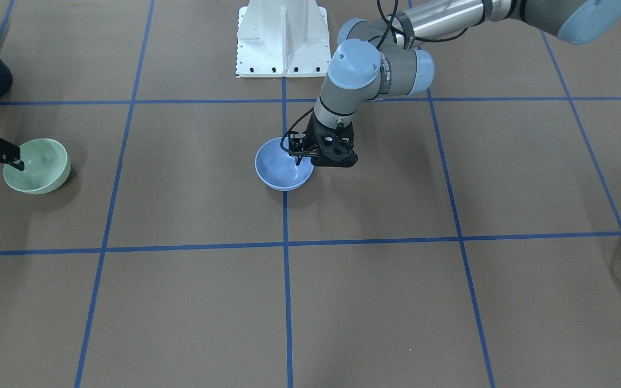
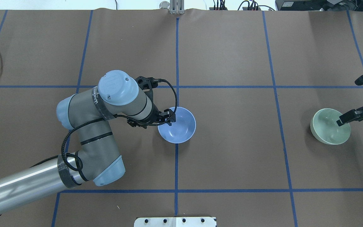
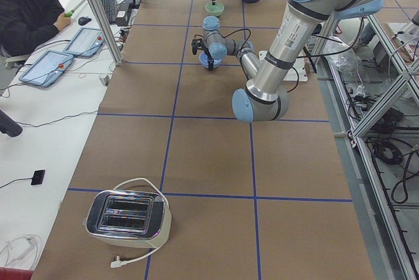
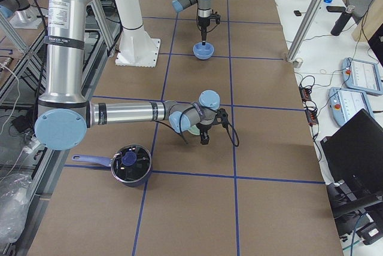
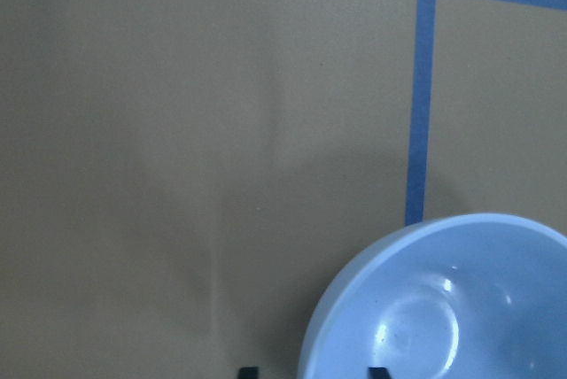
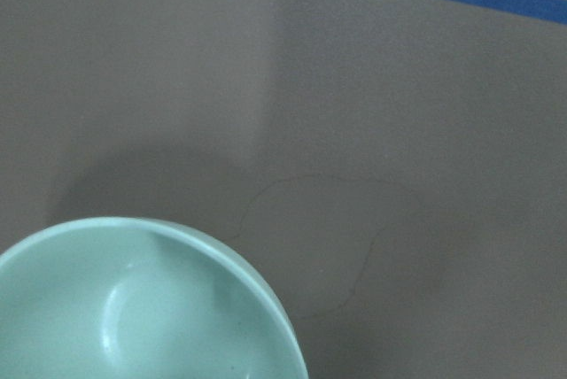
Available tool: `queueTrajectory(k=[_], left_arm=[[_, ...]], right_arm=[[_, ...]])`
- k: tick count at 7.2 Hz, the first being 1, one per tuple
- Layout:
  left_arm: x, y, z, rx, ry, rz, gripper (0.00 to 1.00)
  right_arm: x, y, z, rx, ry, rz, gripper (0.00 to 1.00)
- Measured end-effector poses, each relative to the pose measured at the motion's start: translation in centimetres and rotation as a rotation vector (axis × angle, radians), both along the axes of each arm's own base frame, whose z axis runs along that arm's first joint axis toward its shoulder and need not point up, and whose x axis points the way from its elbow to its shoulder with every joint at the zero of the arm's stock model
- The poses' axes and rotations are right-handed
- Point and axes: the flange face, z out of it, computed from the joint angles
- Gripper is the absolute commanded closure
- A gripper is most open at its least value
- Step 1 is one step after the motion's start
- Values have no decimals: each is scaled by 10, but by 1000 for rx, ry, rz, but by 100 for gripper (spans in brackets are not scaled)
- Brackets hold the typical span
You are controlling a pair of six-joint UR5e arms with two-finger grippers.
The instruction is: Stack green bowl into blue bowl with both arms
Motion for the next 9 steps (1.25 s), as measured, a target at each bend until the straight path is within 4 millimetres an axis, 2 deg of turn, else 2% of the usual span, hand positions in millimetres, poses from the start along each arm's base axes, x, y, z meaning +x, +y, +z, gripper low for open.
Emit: queueTrajectory(k=[1,5,6,7,9], left_arm=[[-5,-1,-1,3,5,-5,2],[-26,-15,-2,9,14,-26,2],[-44,-24,4,12,15,-34,2],[-77,-39,16,21,19,-25,2],[-162,-72,57,66,17,13,2]], right_arm=[[0,0,0,-1,0,0,100],[-2,-2,-2,-25,-3,20,100],[-3,-4,-6,-29,-7,29,100],[-7,-10,-17,-34,-23,42,100],[-25,-37,-67,-57,-95,86,100]])
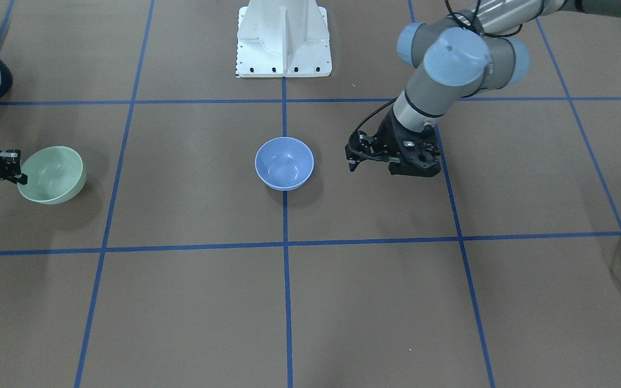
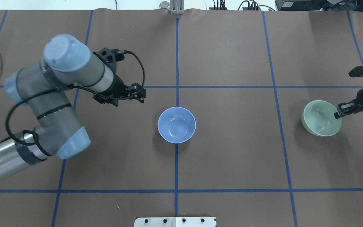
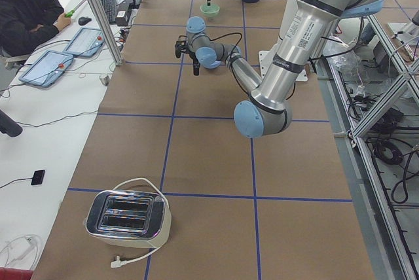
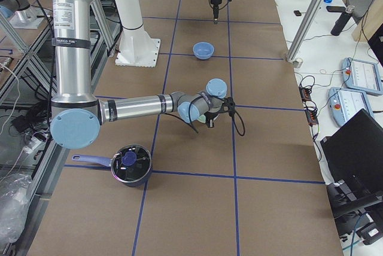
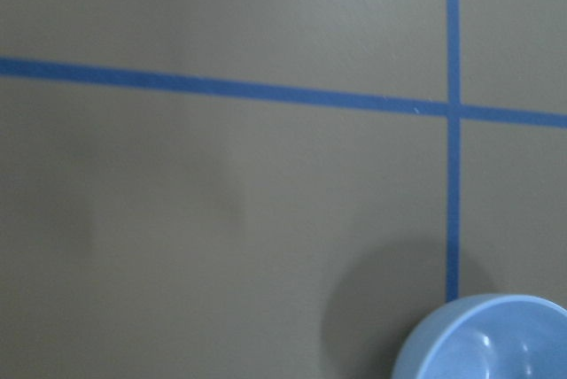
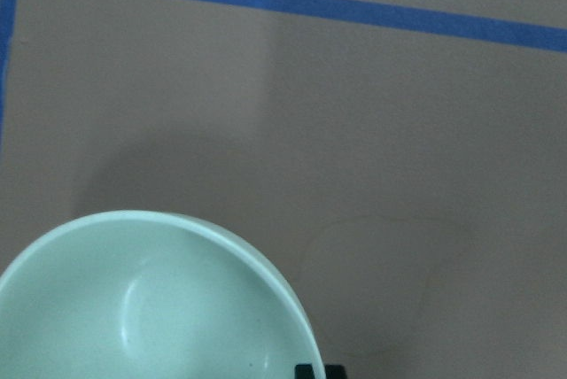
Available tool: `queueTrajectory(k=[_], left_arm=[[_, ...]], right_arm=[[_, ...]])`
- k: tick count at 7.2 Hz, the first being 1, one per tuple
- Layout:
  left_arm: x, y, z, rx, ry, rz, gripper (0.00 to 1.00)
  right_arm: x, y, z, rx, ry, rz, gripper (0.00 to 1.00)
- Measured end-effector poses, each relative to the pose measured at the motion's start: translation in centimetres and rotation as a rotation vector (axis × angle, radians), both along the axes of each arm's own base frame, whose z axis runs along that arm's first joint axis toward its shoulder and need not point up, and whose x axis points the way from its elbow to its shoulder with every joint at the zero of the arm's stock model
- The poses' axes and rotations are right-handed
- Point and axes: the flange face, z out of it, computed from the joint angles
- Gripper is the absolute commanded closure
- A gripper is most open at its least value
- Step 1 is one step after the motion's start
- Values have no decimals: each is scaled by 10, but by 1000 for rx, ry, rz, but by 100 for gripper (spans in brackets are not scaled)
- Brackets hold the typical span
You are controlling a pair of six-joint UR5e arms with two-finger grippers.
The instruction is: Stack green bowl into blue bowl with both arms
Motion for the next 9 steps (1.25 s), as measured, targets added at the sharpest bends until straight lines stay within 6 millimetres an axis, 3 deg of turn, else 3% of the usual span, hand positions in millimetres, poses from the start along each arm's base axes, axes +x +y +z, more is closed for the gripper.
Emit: queueTrajectory(k=[2,4,6,7,9], left_arm=[[-82,-18,67,95,-57,37,2],[-169,-30,131,166,-107,62,2],[-240,-31,187,221,-158,82,2],[-265,-30,207,236,-174,89,2],[-302,-27,236,257,-190,98,2]], right_arm=[[-24,-34,-76,-42,-76,90,100],[-74,-42,-145,-98,-126,142,100],[-148,-23,-207,-141,-144,176,100],[-174,-16,-239,-159,-138,190,100],[-206,11,-296,-164,-99,196,100]])
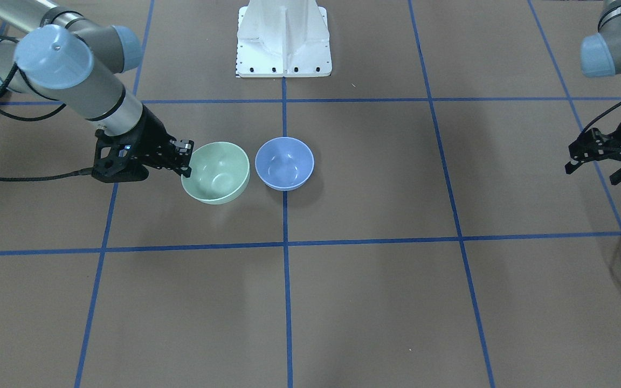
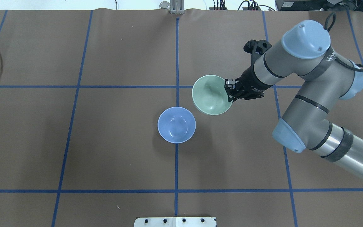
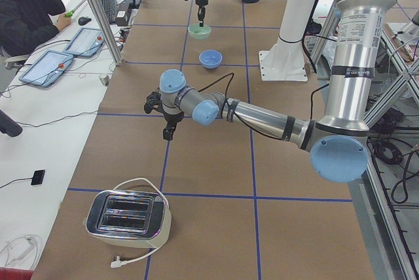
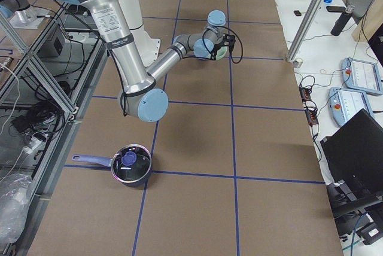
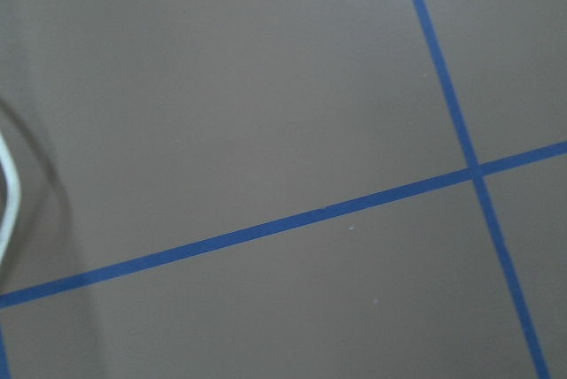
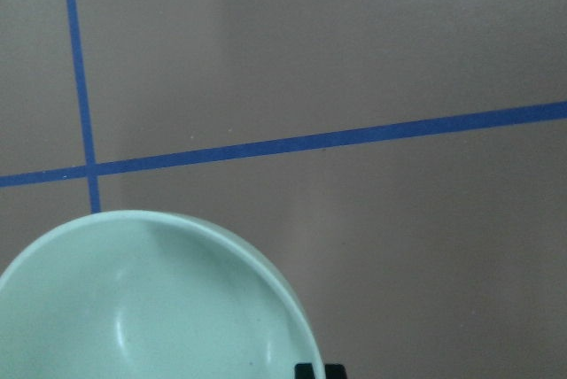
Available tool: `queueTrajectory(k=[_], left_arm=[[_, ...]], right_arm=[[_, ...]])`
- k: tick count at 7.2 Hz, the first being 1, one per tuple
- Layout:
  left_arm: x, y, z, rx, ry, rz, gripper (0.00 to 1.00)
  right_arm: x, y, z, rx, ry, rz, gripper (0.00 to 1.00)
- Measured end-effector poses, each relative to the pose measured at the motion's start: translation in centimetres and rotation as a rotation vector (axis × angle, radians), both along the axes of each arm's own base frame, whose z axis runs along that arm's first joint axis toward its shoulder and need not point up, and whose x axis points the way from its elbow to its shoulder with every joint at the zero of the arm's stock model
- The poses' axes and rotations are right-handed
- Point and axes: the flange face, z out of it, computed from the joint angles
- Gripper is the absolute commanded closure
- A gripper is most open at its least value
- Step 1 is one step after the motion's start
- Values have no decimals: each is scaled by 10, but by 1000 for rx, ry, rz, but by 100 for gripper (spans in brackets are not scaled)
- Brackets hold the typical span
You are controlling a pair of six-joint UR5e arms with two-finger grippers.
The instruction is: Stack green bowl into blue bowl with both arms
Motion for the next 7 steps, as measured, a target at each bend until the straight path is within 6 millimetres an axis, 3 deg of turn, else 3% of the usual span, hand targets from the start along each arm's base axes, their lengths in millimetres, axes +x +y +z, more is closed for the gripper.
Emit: queueTrajectory(k=[2,4,7], left_arm=[[-29,5,21,16,-3,2,2],[-53,6,35,24,2,0,2],[-58,6,39,24,5,-2,2]], right_arm=[[-26,24,-27,-10,11,7,100],[-57,48,-30,5,38,0,100],[-91,78,-26,24,69,-22,100]])
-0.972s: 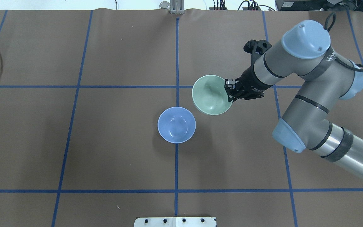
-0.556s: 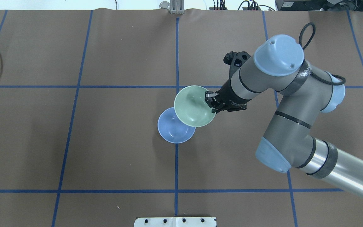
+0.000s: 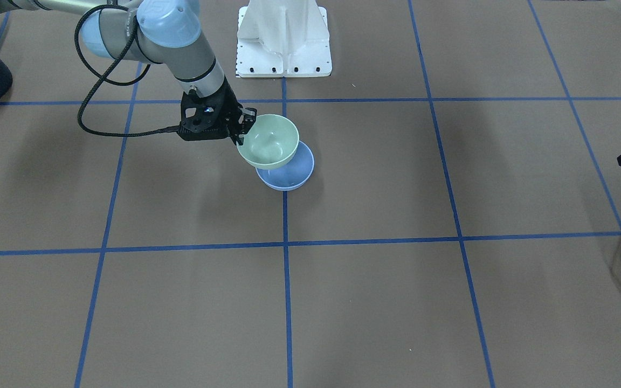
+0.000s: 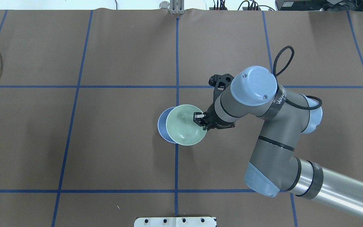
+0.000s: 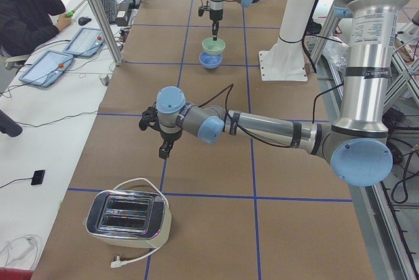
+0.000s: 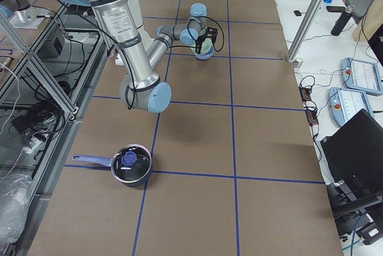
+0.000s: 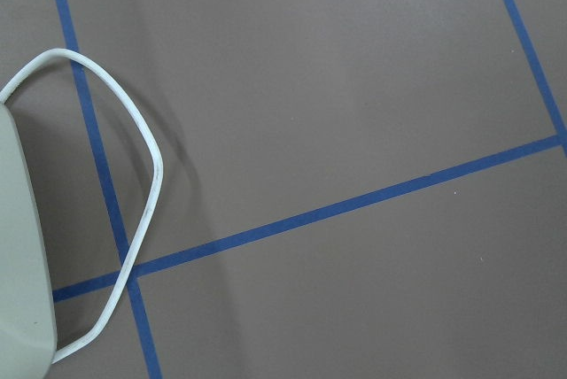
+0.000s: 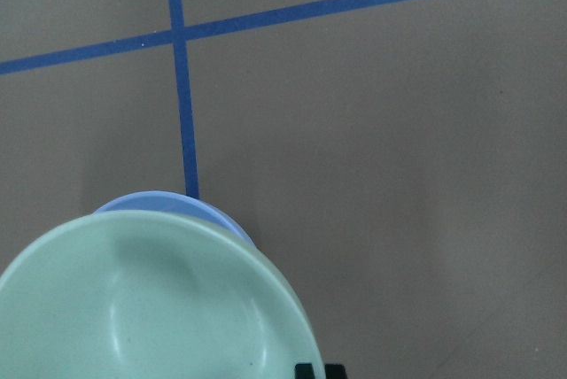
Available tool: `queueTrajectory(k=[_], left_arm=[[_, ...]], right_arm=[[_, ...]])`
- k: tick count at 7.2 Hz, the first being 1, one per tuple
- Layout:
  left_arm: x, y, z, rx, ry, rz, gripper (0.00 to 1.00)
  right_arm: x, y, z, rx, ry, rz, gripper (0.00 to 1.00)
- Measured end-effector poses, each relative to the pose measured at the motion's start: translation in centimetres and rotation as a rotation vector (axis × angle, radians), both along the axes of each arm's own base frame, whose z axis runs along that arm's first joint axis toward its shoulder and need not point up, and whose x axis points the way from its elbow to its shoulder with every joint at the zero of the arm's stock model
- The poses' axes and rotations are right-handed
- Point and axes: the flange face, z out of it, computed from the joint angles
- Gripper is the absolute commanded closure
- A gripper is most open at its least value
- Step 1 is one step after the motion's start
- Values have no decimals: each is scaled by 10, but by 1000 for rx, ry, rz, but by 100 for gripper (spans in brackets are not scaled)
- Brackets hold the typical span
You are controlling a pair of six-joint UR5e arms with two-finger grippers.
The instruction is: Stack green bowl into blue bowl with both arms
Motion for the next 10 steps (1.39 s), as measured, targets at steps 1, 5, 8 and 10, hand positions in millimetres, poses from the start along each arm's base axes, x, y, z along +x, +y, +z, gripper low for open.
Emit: queueTrajectory(k=[1,5,8,10], left_arm=[[0,0,0,0,0,0,2],[-1,0,1,-1,0,-1,2],[-1,0,1,-1,0,-1,2],[-1,0,1,-1,0,-1,2]], right_arm=[[-8,5,-2,0,1,-4,100],[-29,-1,-15,1,-2,-8,100],[-19,-18,-14,9,1,15,100],[-17,-34,-18,8,3,33,100]])
